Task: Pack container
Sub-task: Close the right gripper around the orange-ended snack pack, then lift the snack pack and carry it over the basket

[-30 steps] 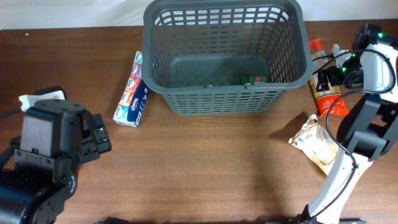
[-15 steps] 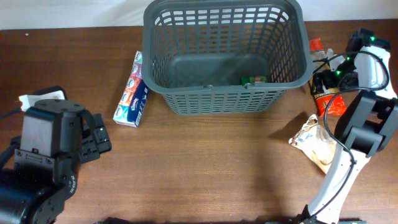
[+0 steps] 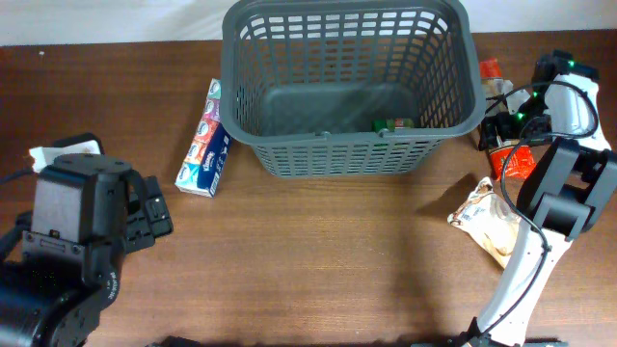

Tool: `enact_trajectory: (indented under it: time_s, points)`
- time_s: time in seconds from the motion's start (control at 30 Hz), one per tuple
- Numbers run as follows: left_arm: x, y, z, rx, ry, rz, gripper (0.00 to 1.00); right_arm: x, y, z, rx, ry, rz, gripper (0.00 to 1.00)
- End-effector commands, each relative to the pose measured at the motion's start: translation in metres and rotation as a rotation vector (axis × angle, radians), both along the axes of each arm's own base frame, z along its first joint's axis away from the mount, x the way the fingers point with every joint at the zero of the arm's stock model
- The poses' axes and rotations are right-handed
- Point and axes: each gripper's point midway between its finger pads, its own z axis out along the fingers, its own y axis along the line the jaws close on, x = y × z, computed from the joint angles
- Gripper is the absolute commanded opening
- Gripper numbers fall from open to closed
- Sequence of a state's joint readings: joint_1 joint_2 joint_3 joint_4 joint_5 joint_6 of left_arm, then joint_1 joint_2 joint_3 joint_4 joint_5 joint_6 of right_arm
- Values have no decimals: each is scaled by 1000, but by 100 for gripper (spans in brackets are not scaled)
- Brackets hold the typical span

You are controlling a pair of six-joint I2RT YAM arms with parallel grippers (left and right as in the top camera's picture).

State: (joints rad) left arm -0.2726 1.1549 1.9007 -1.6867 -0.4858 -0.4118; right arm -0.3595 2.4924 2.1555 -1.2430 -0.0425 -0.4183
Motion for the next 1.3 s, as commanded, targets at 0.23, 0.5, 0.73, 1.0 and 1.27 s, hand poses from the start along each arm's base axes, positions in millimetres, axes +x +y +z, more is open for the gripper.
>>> enact_trajectory:
  time_s: [0.23,0.5,0.73,1.0,1.27]
  points:
    - [0,1,-1,-3,1,9,100,1,5,-16,23,17,-72,12]
    - [0,1,-1,-3,1,9,100,20,-2,12,4,-50,-194,4]
    - [0,1,-1,-3,1,9,100,62,-17,122,-43,-296,-300,4]
    - [0,1,-1,-3,1,9,100,58,-17,303,-104,-738,-373,4]
    - [0,1,-1,-3,1,9,100,20,62,428,118,-1019,-226,4]
